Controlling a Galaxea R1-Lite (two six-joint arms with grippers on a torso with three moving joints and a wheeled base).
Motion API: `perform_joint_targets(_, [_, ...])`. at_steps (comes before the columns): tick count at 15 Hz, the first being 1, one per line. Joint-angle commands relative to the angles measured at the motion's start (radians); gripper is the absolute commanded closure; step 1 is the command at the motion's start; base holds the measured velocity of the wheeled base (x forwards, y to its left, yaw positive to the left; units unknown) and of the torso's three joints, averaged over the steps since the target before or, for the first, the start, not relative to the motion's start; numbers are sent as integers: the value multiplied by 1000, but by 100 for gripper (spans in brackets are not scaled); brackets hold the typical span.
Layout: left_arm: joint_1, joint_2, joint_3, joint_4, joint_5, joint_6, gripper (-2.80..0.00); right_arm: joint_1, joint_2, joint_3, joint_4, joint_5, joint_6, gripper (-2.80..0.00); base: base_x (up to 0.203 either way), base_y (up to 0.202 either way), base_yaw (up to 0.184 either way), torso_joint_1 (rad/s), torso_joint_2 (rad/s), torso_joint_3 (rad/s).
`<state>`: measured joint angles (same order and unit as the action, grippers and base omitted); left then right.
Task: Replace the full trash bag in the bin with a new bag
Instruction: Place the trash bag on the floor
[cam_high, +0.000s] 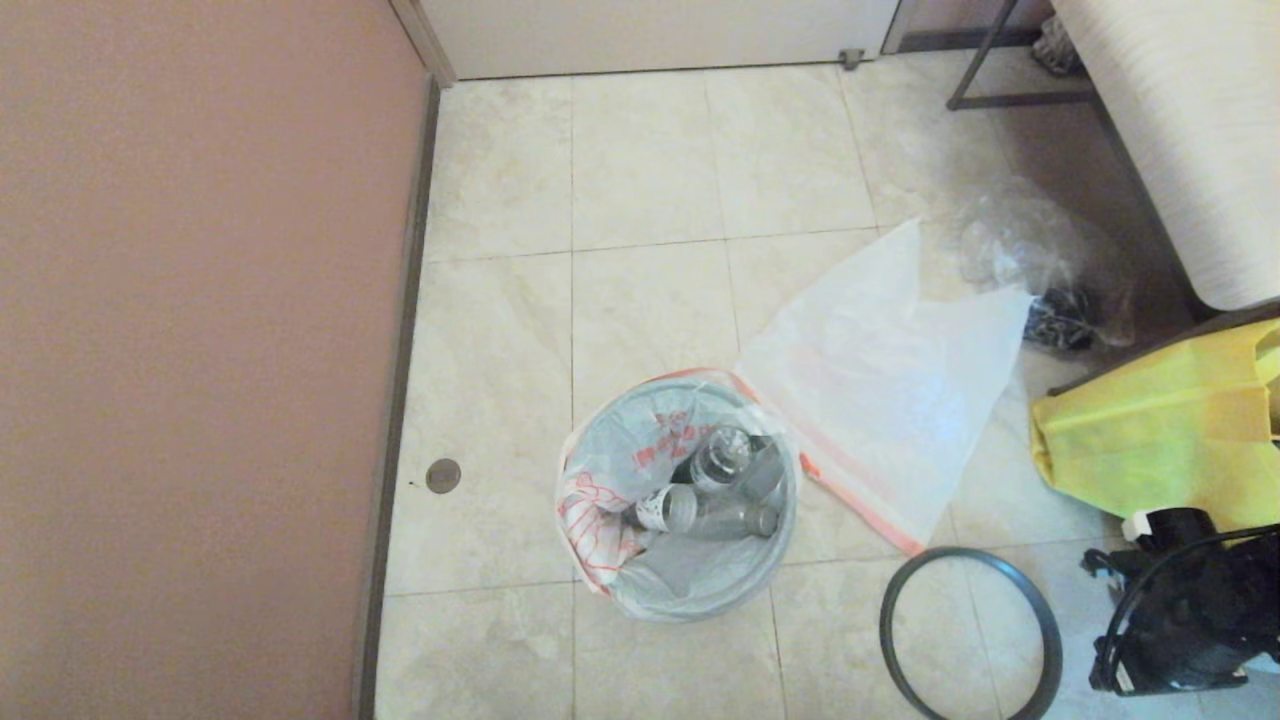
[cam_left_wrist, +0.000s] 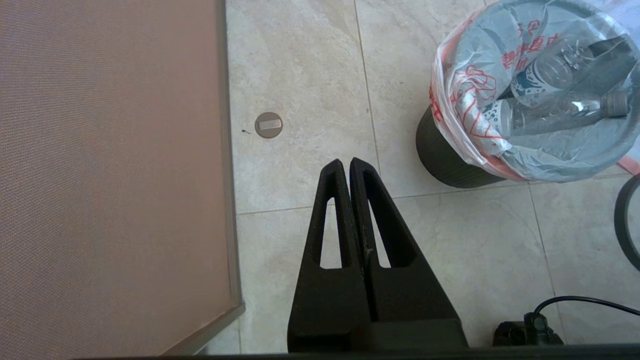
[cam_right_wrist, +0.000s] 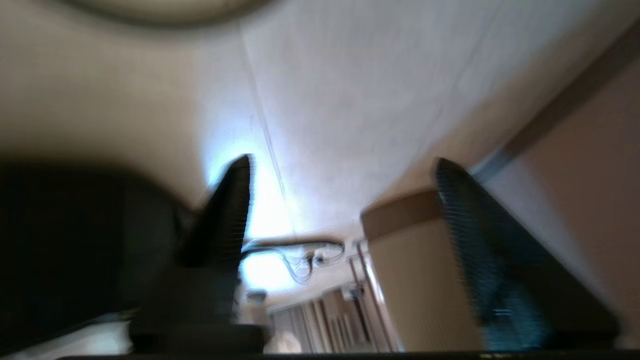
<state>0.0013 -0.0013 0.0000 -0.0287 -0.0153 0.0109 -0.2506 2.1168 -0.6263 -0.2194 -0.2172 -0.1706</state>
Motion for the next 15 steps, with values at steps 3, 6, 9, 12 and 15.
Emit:
perform_joint_targets(3, [0,1,11,0,0,0,0,-1,-181,203,-109,-6,-2,0,0,0,0,0,0,0])
perform_joint_targets(6, [0,1,11,0,0,0,0,25,-302,278,-172,-34,-3,0,0,0,0,0,0,0])
perform_joint_targets(9, [0,1,11,0,0,0,0,82,-490,305,-157,-55,-3,0,0,0,0,0,0,0])
perform_joint_targets(12, [0,1,11,0,0,0,0,143,-764,302,-37,-100,-4,0,0,0,0,0,0,0])
perform_joint_targets(15, [0,1,11,0,0,0,0,192,-1091,210,243,-108,7,0,0,0,0,0,0,0])
